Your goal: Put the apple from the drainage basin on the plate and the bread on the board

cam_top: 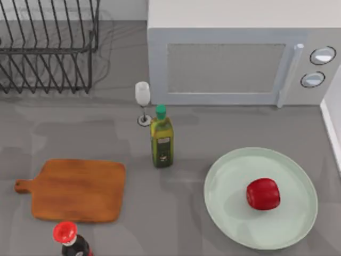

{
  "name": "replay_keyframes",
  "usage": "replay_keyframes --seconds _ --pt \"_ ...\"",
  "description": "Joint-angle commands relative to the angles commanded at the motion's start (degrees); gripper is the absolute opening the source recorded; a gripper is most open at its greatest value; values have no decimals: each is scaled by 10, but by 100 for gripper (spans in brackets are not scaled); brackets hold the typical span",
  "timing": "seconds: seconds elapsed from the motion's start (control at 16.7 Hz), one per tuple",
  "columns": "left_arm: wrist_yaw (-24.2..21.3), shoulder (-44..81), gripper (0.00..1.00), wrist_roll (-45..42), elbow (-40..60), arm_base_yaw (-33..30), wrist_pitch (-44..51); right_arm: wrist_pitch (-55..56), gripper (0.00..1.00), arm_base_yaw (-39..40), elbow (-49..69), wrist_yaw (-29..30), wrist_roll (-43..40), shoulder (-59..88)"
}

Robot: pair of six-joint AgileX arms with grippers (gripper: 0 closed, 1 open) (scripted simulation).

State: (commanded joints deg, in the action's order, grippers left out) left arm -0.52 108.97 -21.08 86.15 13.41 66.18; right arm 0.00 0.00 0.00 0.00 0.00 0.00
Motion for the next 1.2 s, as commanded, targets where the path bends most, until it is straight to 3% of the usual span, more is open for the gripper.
replay_keyframes --seconds 0.48,0.78,1.2 --pt "2 -46 0 196 -91 -157 -36 0 100 0 0 0 0 0" --pt "3 -80 0 348 -162 -287 -61 0 100 0 0 0 0 0" --pt "3 -98 0 382 -188 -315 -76 0 100 0 0 0 0 0"
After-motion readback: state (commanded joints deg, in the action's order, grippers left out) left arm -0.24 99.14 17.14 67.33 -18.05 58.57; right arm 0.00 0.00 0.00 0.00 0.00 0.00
